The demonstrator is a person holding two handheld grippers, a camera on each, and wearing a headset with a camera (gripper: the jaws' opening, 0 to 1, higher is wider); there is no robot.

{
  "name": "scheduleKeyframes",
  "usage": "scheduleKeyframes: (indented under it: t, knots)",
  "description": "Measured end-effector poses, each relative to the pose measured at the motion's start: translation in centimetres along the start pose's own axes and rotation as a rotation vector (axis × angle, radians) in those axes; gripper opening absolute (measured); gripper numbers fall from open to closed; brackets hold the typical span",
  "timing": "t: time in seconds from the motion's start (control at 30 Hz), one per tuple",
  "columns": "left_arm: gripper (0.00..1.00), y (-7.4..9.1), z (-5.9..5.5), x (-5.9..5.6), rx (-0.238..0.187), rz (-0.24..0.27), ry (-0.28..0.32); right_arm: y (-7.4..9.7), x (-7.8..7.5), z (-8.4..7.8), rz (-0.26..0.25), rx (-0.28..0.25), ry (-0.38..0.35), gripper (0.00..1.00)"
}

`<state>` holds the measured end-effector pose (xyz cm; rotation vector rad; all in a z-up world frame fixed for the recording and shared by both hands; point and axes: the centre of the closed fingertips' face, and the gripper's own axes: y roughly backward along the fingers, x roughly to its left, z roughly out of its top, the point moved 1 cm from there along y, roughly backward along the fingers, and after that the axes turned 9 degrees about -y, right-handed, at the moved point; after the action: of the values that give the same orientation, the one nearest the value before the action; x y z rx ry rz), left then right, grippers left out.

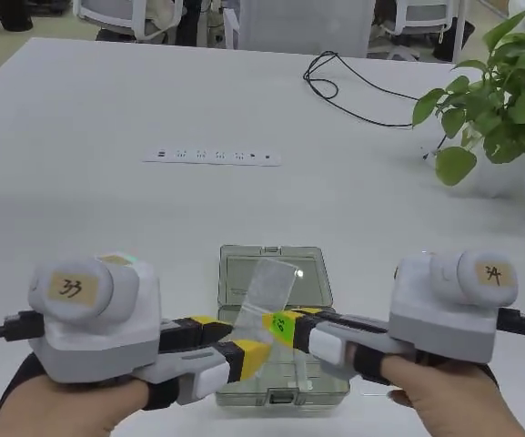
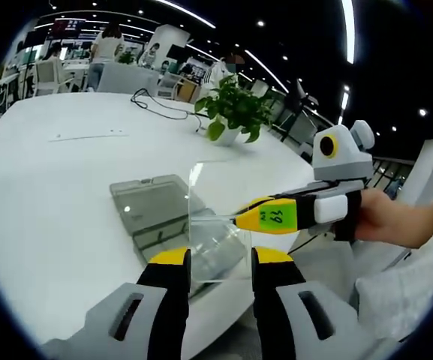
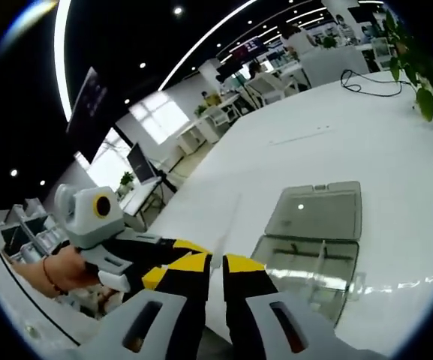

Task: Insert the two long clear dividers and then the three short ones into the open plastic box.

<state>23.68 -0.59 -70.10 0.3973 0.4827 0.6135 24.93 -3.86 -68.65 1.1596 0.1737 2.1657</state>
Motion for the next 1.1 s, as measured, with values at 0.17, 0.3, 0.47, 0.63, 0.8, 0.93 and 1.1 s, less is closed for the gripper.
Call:
scheduleKeyframes:
  t: [0.17, 0.3, 0.47, 0.63, 0.8, 0.93, 1.1]
  knots:
    - [0.26, -0.2, -0.1, 0.0, -0.002, 0.001, -0.006, 0.0, 0.0, 0.2, -0.025, -0.027, -0.035, 0.07]
    - [0.36, -0.4, -0.1, -0.3, -0.003, -0.017, 0.006, -0.1, 0.0, 0.2, -0.029, -0.023, -0.044, 0.07]
    - [0.36, -0.4, -0.1, -0.6, 0.000, -0.028, -0.009, -0.2, -0.2, 0.3, -0.039, -0.016, -0.048, 0.07]
    - [0.37, -0.4, -0.3, -0.6, 0.004, -0.038, -0.030, -0.2, -0.3, 0.6, -0.040, -0.003, -0.062, 0.07]
    - [0.41, 0.0, -0.7, -0.3, 0.008, -0.044, -0.056, -0.2, -1.1, 1.1, -0.067, 0.011, -0.085, 0.07]
    - [0.44, 0.3, -1.0, 0.0, 0.005, -0.048, -0.072, -0.1, -1.9, 1.7, -0.091, 0.028, -0.105, 0.07]
    - [0.47, 0.7, -1.4, 0.2, 0.005, -0.053, -0.113, 0.0, -2.8, 2.1, -0.127, 0.055, -0.125, 0.07]
